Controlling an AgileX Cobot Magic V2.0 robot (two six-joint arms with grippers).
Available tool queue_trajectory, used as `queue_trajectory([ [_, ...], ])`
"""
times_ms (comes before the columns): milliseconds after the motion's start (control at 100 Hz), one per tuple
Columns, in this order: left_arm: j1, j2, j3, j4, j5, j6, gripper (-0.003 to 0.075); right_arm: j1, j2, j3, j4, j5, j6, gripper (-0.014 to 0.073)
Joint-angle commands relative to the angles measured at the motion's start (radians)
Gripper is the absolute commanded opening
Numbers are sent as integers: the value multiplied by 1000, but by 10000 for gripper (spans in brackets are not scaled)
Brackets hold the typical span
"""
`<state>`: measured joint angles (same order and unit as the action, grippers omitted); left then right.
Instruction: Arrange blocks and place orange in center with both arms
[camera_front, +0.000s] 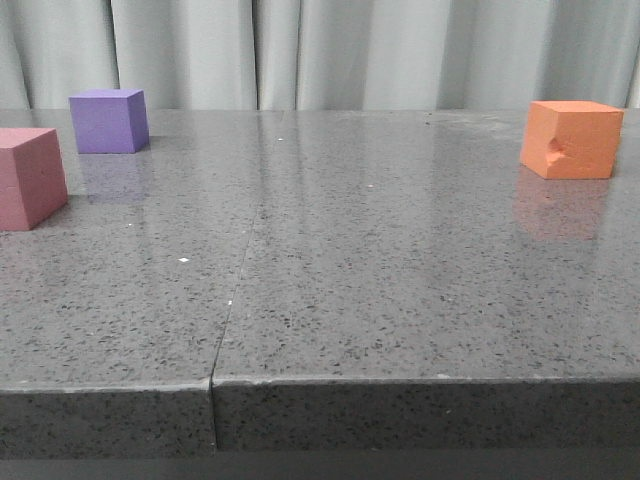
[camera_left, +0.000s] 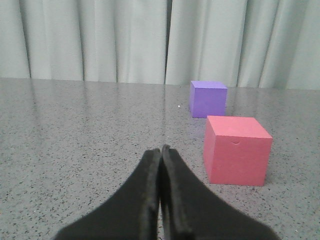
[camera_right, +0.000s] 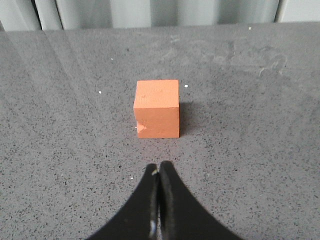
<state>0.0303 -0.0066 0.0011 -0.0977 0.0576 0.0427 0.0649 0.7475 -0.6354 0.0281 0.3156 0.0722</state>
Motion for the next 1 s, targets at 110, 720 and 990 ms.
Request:
queue_trajectory([
  [110, 2, -29, 40, 2, -80, -1, -20, -1, 100, -152, 22, 41, -5, 137],
  [720, 2, -29, 40, 2, -80, -1, -20, -1, 355, -462, 36, 137, -5, 634],
  [990, 2, -29, 40, 2, -80, -1, -20, -1, 544, -678, 54, 405, -5, 634],
])
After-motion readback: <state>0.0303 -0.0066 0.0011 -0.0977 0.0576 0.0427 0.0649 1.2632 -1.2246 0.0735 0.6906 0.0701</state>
